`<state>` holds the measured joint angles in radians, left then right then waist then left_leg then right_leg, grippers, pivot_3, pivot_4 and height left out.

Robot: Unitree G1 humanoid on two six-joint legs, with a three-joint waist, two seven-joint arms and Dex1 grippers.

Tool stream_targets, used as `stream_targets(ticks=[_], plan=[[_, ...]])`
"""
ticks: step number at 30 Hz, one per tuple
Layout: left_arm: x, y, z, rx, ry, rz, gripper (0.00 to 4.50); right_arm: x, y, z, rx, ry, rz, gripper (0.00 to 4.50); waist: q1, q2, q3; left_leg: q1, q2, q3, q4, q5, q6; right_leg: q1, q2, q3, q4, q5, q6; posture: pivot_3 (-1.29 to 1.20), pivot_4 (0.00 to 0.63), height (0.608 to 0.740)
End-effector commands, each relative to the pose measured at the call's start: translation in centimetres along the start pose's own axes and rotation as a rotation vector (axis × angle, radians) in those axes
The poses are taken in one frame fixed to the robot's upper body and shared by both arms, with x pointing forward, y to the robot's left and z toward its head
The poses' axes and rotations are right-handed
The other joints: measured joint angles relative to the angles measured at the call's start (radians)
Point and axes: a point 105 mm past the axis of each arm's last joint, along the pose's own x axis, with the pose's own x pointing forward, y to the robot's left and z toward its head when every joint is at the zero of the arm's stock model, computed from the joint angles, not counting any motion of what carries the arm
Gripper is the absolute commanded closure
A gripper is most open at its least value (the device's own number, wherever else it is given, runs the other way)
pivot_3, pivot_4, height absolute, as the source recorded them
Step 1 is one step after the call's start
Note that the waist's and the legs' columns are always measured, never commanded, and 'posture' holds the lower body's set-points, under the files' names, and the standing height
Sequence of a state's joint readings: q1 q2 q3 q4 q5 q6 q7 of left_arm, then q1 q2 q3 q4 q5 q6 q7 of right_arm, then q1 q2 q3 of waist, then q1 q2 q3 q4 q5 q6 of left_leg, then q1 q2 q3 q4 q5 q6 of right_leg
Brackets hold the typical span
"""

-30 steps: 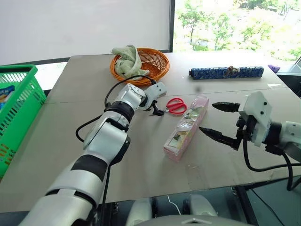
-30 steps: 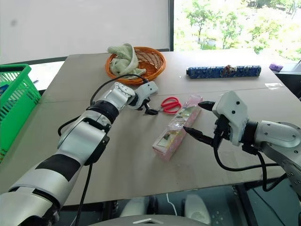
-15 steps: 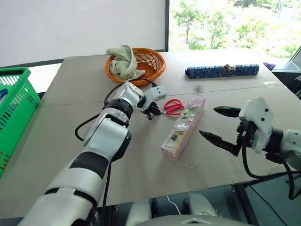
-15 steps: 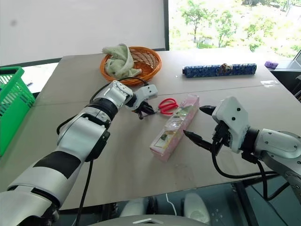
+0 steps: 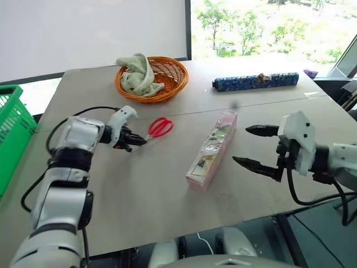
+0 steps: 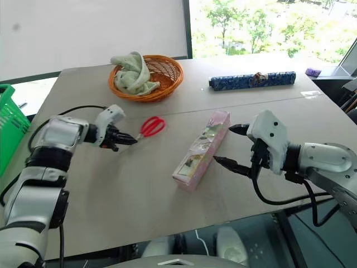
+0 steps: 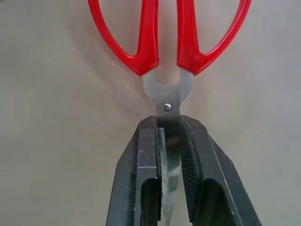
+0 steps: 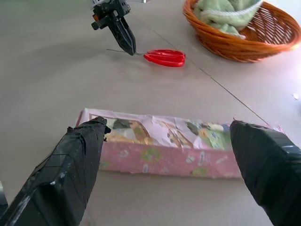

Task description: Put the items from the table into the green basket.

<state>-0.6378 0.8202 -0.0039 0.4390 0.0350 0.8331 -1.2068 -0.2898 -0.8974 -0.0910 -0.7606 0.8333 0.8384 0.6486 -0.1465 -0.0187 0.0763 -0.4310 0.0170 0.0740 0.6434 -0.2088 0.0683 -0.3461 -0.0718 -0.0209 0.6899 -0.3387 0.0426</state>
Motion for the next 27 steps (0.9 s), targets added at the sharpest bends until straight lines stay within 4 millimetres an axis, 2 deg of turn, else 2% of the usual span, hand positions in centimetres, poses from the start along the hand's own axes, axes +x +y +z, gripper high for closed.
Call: stream_targets(ticks=[1,2,5,6,7,8,9,10,12,13,15,17,18,20,21,24,27], plan=[[-4.4,4.6,-2.0,-0.054,-0.012,0.305,4.45,1.1,-0.2,1.1,-0.053,-0.056,0.062,0.0,0.025,-0.001,-0.001,0.001,0.0,0.0,0.0,0.001,-0.002,0.0,0.0,-0.001,0.002,0.0,0.0,-0.03,0.01,0.74],[-4.7,5.3,-2.2,-0.063,-0.018,0.345,4.45,1.3,-0.4,1.1,-0.057,-0.057,0.07,0.0,0.034,-0.001,-0.001,0.001,0.0,0.0,0.0,0.001,-0.001,-0.001,0.0,-0.001,0.004,0.0,0.0,-0.03,0.008,0.74],[-5.5,7.4,-2.5,-0.105,-0.036,0.465,4.45,1.6,-0.5,1.0,-0.068,-0.058,0.091,0.0,0.108,-0.004,-0.004,0.001,0.0,-0.002,0.002,0.0,-0.001,-0.001,-0.001,-0.005,0.005,0.0,0.0,-0.01,0.005,0.74],[-5.7,7.9,-2.7,-0.109,-0.036,0.492,3.65,1.7,-0.6,1.0,-0.071,-0.059,0.095,0.0,0.117,-0.005,-0.004,0.0,0.0,-0.003,0.004,0.0,-0.001,0.0,-0.002,-0.006,0.005,0.0,0.0,-0.01,0.004,0.74],[-6.1,8.4,-3.0,-0.119,-0.028,0.521,3.45,1.8,-0.6,1.0,-0.073,-0.059,0.099,0.0,0.133,-0.006,-0.005,-0.001,0.0,-0.003,0.004,0.0,-0.001,0.0,-0.002,-0.007,0.005,0.0,0.0,-0.01,0.004,0.74],[-6.3,8.0,-2.4,-0.122,-0.064,0.489,3.18,1.7,-0.6,0.9,-0.075,-0.057,0.101,0.0,0.141,-0.008,-0.007,-0.001,-0.001,-0.003,0.005,0.0,-0.002,0.0,-0.003,-0.006,0.005,0.0,0.0,-0.02,0.006,0.74],[-6.4,7.6,-1.9,-0.122,-0.092,0.461,2.67,1.7,-0.6,0.9,-0.076,-0.057,0.102,0.0,0.142,-0.009,-0.007,-0.001,-0.002,-0.003,0.005,0.0,-0.003,0.0,-0.005,-0.007,0.004,0.0,0.0,-0.02,0.006,0.74],[-6.4,6.3,-0.3,-0.122,-0.162,0.393,2.34,1.5,-0.7,0.8,-0.077,-0.048,0.095,0.0,0.142,-0.012,-0.009,-0.002,-0.002,-0.003,0.005,0.0,-0.005,-0.001,-0.005,-0.007,0.004,0.0,0.0,-0.04,0.007,0.74],[-6.6,1.2,3.8,-0.111,-0.306,0.148,1.45,1.0,-0.9,0.5,-0.077,-0.026,0.071,0.0,0.14,-0.015,-0.01,-0.003,-0.003,-0.003,0.004,0.0,-0.009,-0.001,-0.007,-0.007,0.003,0.0,0.0,-0.04,0.007,0.74],[-6.7,-1.5,5.3,-0.1,-0.351,0.034,1.45,0.7,-1.0,0.4,-0.077,-0.017,0.057,0.0,0.139,-0.016,-0.011,-0.004,-0.003,-0.003,0.004,0.0,-0.009,-0.001,-0.007,-0.007,0.003,0.0,-0.001,-0.06,0.008,0.74],[-6.5,-5.4,7.0,-0.09,-0.385,-0.114,1.45,0.2,-1.1,0.2,-0.072,-0.006,0.032,0.0,0.132,-0.016,-0.012,-0.006,-0.004,-0.005,0.005,-0.001,-0.009,-0.001,-0.008,-0.008,0.001,0.0,-0.001,-0.08,0.008,0.74],[-5.5,-8.7,7.9,-0.093,-0.38,-0.234,1.45,-0.4,-1.4,-0.1,-0.066,0.01,0.002,0.0,0.123,-0.012,-0.015,-0.005,-0.006,-0.005,0.005,-0.001,-0.008,-0.001,-0.008,-0.008,0.0,0.0,0.0,-0.1,0.009,0.74],[-4.6,-10.5,8.1,-0.072,-0.355,-0.278,1.23,-0.8,-1.5,-0.3,-0.063,0.023,-0.013,0.0,0.117,-0.009,-0.017,-0.004,-0.006,-0.005,0.004,0.001,-0.005,0.001,-0.008,-0.007,0.0,0.0,0.0,-0.1,0.01,0.74],[-3.1,-13.2,8.2,-0.02,-0.306,-0.335,0.64,-1.5,-1.6,-0.6,-0.059,0.045,-0.036,0.0,0.105,-0.007,-0.018,-0.002,-0.006,-0.004,0.004,0.002,-0.004,0.002,-0.007,-0.007,0.002,0.0,0.0,-0.12,0.014,0.74],[-2.1,-14.3,8.5,-0.027,-0.29,-0.37,0.15,-1.8,-1.8,-0.8,-0.062,0.063,-0.052,0.0,0.101,-0.007,-0.018,-0.001,-0.006,-0.004,0.004,0.002,-0.004,0.003,-0.006,-0.006,0.004,-0.001,0.001,-0.15,0.02,0.74],[1.5,-17.6,9.3,-0.058,-0.22,-0.452,0.06,-3.1,-1.9,-1.2,-0.063,0.103,-0.096,0.0,0.099,-0.006,-0.017,0.0,-0.003,-0.004,0.005,0.002,-0.004,0.003,-0.001,-0.005,0.005,0.0,0.001,-0.18,0.028,0.74],[2.6,-18.6,9.3,-0.07,-0.183,-0.47,0.06,-3.5,-1.8,-1.2,-0.064,0.112,-0.111,0.0,0.084,-0.006,-0.018,0.001,-0.003,-0.003,0.006,0.001,-0.002,0.003,-0.001,-0.002,0.005,0.0,0.001,-0.18,0.028,0.74]])
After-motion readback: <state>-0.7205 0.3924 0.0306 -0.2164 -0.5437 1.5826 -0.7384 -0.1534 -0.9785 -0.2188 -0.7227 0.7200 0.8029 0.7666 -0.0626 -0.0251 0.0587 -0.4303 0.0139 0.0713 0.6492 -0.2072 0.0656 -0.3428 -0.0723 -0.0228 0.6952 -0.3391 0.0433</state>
